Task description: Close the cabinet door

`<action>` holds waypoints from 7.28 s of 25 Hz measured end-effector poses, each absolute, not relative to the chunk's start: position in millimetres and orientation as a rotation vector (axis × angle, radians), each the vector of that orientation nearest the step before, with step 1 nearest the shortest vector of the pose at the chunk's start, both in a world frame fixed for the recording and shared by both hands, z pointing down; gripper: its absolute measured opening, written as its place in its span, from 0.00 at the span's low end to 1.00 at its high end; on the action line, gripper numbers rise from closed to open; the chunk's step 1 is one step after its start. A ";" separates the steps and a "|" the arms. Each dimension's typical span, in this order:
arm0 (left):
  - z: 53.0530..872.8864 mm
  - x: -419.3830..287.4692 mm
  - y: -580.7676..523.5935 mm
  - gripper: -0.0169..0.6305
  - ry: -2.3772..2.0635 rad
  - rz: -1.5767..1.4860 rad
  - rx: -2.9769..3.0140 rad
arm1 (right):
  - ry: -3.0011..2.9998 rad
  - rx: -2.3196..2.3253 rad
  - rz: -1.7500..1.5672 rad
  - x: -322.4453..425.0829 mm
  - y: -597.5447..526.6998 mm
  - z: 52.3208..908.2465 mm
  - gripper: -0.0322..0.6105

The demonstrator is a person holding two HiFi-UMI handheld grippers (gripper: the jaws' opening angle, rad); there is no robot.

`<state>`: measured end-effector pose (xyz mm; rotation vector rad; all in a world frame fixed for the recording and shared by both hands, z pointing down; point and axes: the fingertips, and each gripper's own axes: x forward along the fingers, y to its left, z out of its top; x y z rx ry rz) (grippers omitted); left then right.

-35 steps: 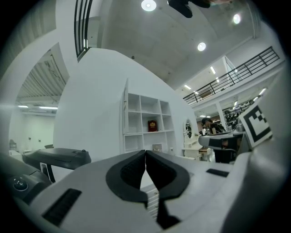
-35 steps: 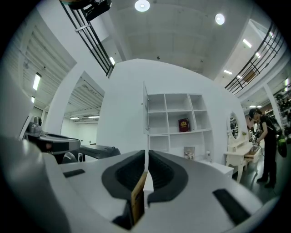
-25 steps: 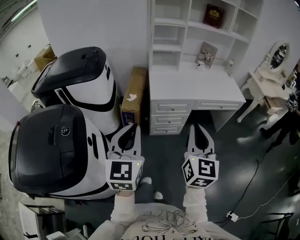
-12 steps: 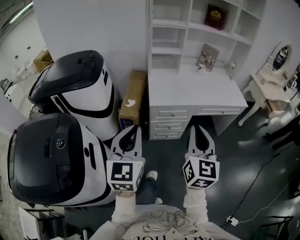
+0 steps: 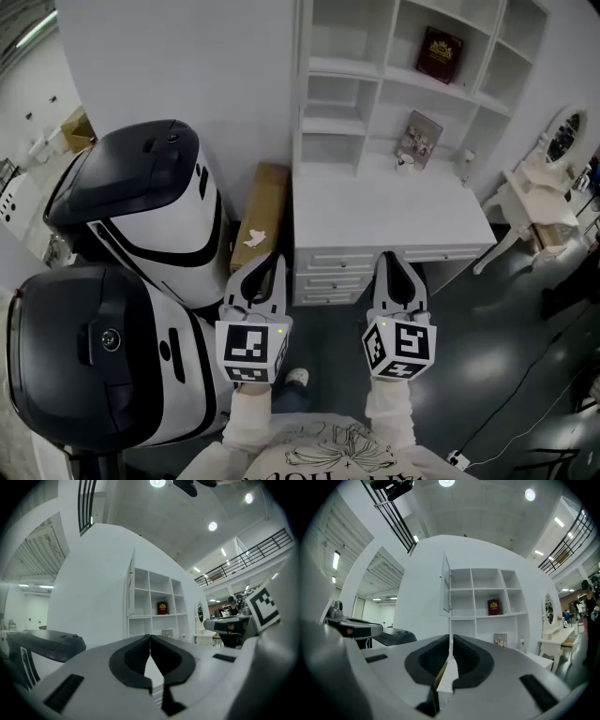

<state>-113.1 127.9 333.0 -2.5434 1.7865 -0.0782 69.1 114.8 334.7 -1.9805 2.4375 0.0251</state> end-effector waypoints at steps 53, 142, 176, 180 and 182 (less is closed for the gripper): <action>322.7 -203.2 -118.0 0.03 2.110 -0.086 -2.271 | 2.587 -1.518 0.304 -72.6 -201.2 229.8 0.13; 329.6 -29.0 -272.7 0.03 1.939 -0.107 -2.417 | 2.500 -1.497 0.257 110.2 -328.3 223.6 0.18; 336.4 18.8 -377.2 0.03 1.702 -0.135 -2.597 | 2.454 -1.545 0.245 156.4 -408.0 227.4 0.19; 338.8 25.6 -391.6 0.03 1.679 -0.137 -2.621 | 2.450 -1.557 0.261 160.4 -416.9 227.4 0.19; 340.6 28.7 -398.2 0.03 1.670 -0.140 -2.630 | 2.445 -1.570 0.272 162.0 -421.4 227.8 0.19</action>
